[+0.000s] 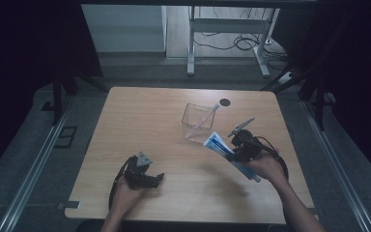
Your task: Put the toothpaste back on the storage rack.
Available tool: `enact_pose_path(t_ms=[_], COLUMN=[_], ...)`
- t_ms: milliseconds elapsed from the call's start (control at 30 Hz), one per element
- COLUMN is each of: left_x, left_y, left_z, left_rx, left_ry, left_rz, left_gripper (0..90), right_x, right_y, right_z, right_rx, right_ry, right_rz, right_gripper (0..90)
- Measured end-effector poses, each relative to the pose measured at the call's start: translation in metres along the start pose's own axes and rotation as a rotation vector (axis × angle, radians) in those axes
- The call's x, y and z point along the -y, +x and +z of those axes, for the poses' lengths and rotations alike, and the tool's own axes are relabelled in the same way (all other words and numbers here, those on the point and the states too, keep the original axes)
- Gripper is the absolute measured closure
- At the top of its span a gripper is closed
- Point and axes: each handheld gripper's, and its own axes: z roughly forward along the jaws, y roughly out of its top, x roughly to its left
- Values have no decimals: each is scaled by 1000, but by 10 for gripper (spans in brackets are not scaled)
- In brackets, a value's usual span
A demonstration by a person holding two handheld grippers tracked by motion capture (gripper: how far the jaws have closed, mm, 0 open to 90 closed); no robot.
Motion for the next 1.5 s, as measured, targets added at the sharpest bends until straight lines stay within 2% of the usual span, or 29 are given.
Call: enact_pose_path(t_ms=[533,1500], left_x=[0,0], left_y=[0,0], left_z=[0,0], left_rx=[0,0], left_ry=[0,1], left_rz=[0,0], left_gripper=[130,130], right_x=[-28,-84], right_y=[-9,-21], right_z=[-22,-29], right_rx=[-23,-35], right_ry=[-93,-237], right_rz=[27,88], right_gripper=[724,727])
